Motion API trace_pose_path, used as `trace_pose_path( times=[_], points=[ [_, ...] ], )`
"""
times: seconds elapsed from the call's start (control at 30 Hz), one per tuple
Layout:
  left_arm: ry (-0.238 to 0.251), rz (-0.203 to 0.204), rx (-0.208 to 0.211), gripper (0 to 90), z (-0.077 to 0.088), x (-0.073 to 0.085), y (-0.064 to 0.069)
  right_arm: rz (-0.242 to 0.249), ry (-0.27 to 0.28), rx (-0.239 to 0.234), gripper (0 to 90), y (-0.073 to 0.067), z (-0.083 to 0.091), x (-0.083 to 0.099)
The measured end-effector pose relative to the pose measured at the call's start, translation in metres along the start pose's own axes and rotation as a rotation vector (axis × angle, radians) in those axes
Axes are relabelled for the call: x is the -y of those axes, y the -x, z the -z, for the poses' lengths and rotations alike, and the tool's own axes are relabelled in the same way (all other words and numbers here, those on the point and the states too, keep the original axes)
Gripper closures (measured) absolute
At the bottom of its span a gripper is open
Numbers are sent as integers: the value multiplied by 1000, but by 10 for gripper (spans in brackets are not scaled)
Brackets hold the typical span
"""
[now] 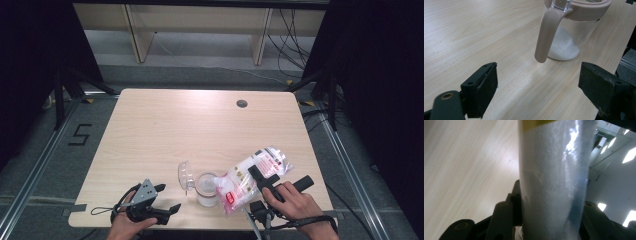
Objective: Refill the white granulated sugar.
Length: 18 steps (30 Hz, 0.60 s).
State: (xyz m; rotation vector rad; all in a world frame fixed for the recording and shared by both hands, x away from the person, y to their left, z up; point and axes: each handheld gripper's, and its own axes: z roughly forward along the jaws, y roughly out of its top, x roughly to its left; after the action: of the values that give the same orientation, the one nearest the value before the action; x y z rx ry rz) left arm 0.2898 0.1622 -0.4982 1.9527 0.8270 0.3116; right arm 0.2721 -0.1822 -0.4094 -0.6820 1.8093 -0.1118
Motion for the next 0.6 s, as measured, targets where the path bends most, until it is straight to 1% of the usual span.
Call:
trace_pose_path(
  times=[0.07, 0.27, 0.33, 0.43, 0.47, 0.6],
  points=[
    [-5, -5, -2, 154, 0, 0, 0, -27, -24, -2, 639, -2, 2, 0],
    [0, -1, 0, 154, 0, 0, 0, -40, -21, 0, 641, -3, 2, 1],
    [0, 0, 0, 153, 0, 0, 0, -28, -25, -2, 642, -2, 2, 1],
    [-1, -1, 0, 154, 0, 0, 0, -30, -15, -2, 643, -2, 1, 0],
    [-1, -1, -3, 154, 0, 0, 0, -4, 2, -2, 644, 0, 0, 0],
    [-2, -1, -4, 154, 0, 0, 0, -6, -1, 0, 648, -1, 0, 0]
  ],
)
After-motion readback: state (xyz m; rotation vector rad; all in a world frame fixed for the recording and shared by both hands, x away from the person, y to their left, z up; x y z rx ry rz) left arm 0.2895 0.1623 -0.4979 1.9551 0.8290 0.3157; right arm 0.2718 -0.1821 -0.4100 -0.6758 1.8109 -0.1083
